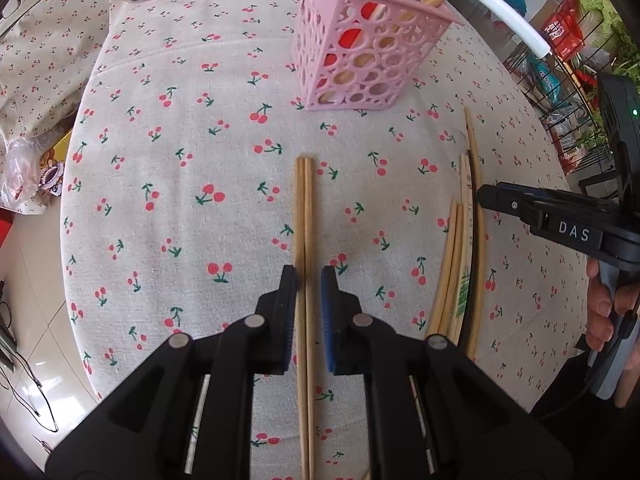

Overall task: Organize utensils
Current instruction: 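Grasp a wooden chopstick with the right gripper while the left holds its chopstick up, then lower the left gripper's chopstick into the pink basket and open it while the right carries its chopstick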

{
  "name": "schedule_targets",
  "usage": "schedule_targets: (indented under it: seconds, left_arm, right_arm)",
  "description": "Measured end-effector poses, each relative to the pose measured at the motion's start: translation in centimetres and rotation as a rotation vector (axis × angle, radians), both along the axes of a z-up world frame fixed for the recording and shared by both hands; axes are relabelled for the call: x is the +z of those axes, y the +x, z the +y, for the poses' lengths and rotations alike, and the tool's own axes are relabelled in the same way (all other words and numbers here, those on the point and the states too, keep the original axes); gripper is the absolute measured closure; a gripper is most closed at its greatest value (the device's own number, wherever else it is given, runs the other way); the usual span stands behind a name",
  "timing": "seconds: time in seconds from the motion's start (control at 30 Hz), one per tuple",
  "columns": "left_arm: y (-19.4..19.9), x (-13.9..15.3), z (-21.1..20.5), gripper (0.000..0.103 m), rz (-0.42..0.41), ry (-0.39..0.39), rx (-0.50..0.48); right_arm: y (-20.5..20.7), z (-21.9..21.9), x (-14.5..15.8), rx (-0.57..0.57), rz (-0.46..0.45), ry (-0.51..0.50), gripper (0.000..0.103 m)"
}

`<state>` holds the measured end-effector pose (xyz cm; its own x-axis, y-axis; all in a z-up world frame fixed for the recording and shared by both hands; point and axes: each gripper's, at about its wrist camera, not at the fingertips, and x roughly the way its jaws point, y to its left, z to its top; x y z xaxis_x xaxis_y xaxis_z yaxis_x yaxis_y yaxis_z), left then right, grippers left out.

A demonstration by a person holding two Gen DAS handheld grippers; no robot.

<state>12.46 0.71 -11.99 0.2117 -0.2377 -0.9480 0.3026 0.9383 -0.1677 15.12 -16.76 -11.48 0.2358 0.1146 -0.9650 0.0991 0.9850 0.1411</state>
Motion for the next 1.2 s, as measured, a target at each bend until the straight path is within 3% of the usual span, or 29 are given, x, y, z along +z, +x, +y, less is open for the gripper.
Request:
schedule_targets:
  seconds: [0.17,0.3,0.5,0.57,0.7,0.87,1.2]
  left_arm:
    - [0.8,-0.5,-0.7,0.09,0.0,0.042,-0.011]
    - [1.4,-0.6,-0.9,0.09,0.0,0.062,-0.018]
    - [1.8,-0.7,-1.3,0.09,-0.008,0.08,-0.017]
    - [1.8,-0.6,-1.2,0.09,-0.015,0.075,-0.017]
    - [1.4,0.1,-0.7,0.091,-0.055,0.026,-0.002]
    - [-0.3,3.5,0.3,0.091,-0.182,-0.048,0.007]
    - [-3.0,9.9,2.9,0.091,-0.434,-0.158,0.066]
  right_arm:
    - [-0.7,1.7,0.6,0.076,0.02,-0.104,0.074]
    - [-0.4,1.3,0.0,0.041,0.054,-0.035,0.073]
    - [0.8,3.4,0.0,0.069,0.024,-0.142,0.073]
    - [0.7,3.4,0.0,0.074,0.009,-0.145,0.075]
    - [-0.1,1.8,0.2,0.036,-0.017,-0.076,0.096]
    - [-1.9,-0.6,1.9,-0.02,-0.127,0.102,0.096]
    - [-6.8,-2.8,9.9,-0.002,-0.443,0.103,0.096]
